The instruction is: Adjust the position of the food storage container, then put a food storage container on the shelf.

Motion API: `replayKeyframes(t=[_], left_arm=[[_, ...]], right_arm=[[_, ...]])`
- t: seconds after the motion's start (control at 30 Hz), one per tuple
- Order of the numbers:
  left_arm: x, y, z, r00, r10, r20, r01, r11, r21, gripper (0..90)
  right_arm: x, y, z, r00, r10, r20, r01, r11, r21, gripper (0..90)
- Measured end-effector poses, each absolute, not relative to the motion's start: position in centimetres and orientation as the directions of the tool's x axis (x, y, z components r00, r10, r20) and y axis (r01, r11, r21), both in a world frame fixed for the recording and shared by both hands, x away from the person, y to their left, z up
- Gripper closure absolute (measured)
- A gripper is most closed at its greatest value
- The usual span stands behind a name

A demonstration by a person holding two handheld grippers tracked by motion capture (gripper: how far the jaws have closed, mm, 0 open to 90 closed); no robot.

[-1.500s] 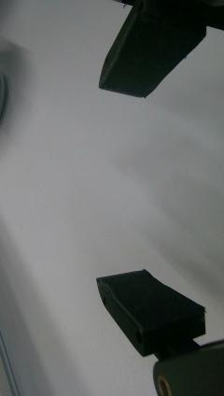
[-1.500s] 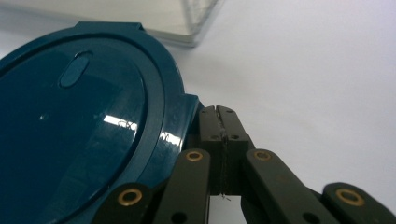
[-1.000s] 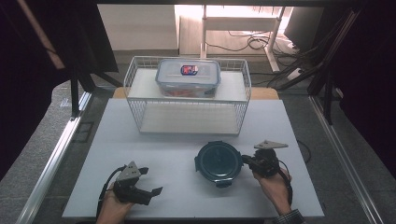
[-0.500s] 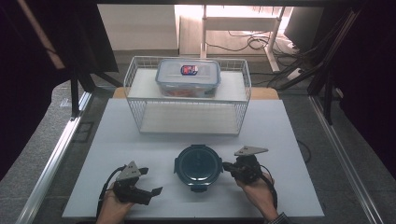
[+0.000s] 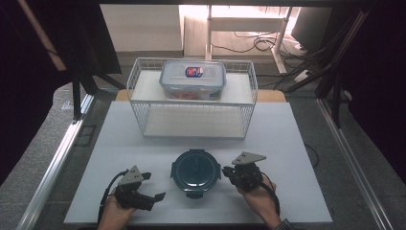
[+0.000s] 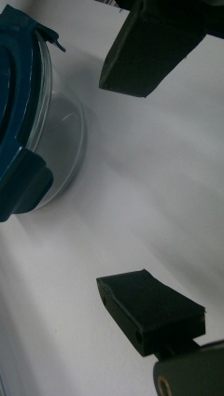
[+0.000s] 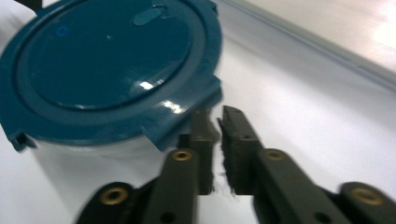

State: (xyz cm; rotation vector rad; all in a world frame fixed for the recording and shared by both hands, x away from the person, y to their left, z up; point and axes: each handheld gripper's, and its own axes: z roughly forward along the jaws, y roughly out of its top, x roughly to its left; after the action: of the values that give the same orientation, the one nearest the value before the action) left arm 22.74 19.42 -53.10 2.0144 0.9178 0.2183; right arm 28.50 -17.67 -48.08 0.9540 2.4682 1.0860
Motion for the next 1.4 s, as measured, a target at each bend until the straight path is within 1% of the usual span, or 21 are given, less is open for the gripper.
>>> replayKeyframes(t=[0.17,0.27,0.4,0.5,0.53,0.57,0.7,0.77,1.0,1.13,1.4], left_arm=[[22.7,19.7,-52.9,0.707,0.676,-0.206,0.538,-0.326,0.777,8.3],[22.7,19.7,-52.8,0.706,0.677,-0.206,0.539,-0.326,0.776,8.3],[22.6,19.8,-52.8,0.705,0.679,-0.203,0.537,-0.325,0.778,8.3],[22.6,19.9,-52.8,0.705,0.68,-0.199,0.534,-0.326,0.78,8.3],[22.6,19.9,-52.8,0.706,0.681,-0.195,0.531,-0.327,0.782,8.2],[22.6,19.9,-52.9,0.707,0.681,-0.191,0.528,-0.328,0.783,8.2],[22.5,19.8,-53.0,0.716,0.676,-0.174,0.51,-0.335,0.792,7.0],[22.5,19.7,-53.0,0.718,0.675,-0.169,0.505,-0.338,0.794,6.4],[22.6,19.7,-53.1,0.72,0.673,-0.172,0.505,-0.337,0.794,5.5],[22.6,19.8,-53.0,0.717,0.67,-0.194,0.513,-0.319,0.797,5.1],[22.7,19.8,-52.8,0.716,0.662,-0.221,0.517,-0.291,0.805,4.7]], right_arm=[[28.0,-19.3,-47.8,-0.749,0.66,0.057,0.466,0.465,0.752,61.1],[27.7,-19.8,-47.6,-0.755,0.648,0.096,0.473,0.437,0.765,46.1],[27.1,-20.0,-47.9,-0.763,0.639,0.091,0.454,0.43,0.78,27.8],[26.7,-19.8,-48.1,-0.768,0.636,0.073,0.443,0.445,0.779,19.3],[26.4,-19.7,-48.3,-0.774,0.629,0.064,0.434,0.456,0.777,13.7],[26.4,-19.7,-48.3,-0.774,0.629,0.064,0.434,0.456,0.777,13.7],[26.0,-19.7,-48.8,-0.792,0.609,0.045,0.417,0.486,0.768,7.2],[26.0,-19.9,-49.1,-0.79,0.61,0.056,0.425,0.48,0.767,5.8],[26.5,-20.4,-49.8,-0.776,0.624,0.093,0.456,0.453,0.766,4.0],[26.5,-20.4,-49.7,-0.777,0.624,0.079,0.446,0.458,0.769,2.9],[26.9,-20.4,-49.5,-0.766,0.636,0.093,0.459,0.44,0.772,0.2]])
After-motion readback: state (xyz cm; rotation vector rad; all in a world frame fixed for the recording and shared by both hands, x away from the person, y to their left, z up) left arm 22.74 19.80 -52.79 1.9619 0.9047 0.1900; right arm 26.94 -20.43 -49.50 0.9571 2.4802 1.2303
